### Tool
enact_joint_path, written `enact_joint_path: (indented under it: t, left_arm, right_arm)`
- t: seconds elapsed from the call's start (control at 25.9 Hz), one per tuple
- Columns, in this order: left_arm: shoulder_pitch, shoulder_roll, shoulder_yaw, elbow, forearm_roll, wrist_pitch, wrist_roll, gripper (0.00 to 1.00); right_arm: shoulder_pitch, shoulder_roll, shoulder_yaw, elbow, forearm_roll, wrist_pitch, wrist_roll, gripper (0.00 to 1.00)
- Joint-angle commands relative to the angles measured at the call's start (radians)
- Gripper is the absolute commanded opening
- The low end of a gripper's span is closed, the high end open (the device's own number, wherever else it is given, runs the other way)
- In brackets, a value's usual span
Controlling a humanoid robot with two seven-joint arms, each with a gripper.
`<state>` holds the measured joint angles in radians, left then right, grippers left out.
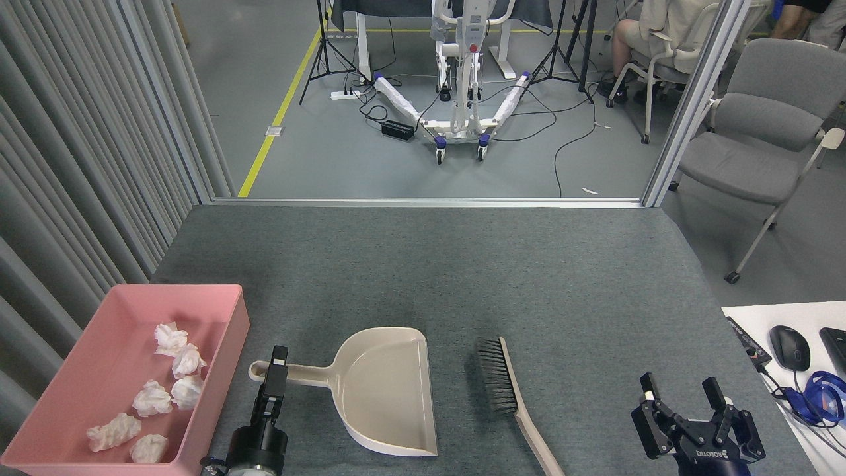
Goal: Sweep and dump garbage into bin
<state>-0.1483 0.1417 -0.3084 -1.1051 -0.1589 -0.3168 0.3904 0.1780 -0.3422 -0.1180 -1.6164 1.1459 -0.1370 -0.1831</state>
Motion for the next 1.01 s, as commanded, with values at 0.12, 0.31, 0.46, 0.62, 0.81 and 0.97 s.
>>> enact_joint_path:
  t: [0.12,0.31,0.46,0.62,0.81,0.97]
  left_arm:
    - [0.007,0.002,-0.011,0.021,0.059,-0.004,-0.001,1.00]
    - [0.030,0.018,-0.012,0.037,0.058,-0.027,-0.001,1.00]
    - [0.113,0.016,-0.009,-0.042,0.056,-0.021,0.011,1.00]
    - [0.227,0.007,0.008,-0.185,-0.005,-0.021,0.004,1.00]
    - [0.319,0.012,0.012,-0.371,-0.171,0.053,0.011,1.00]
    - [0.351,0.062,0.052,-0.536,-0.464,0.196,0.001,1.00]
  right_arm:
    - [-0.003,-0.001,0.001,0.003,0.000,0.004,-0.001,0.98]
    - [-0.002,-0.001,0.003,0.003,0.000,0.004,-0.001,0.98]
    - [-0.002,-0.001,0.003,0.003,-0.002,0.004,-0.001,0.98]
    - [-0.008,0.000,0.032,0.007,-0.002,0.002,-0.001,0.98]
    - [-0.003,0.031,0.037,0.007,-0.002,0.000,-0.002,0.98]
    - [-0.002,0.031,0.037,0.007,-0.003,0.000,-0.001,0.98]
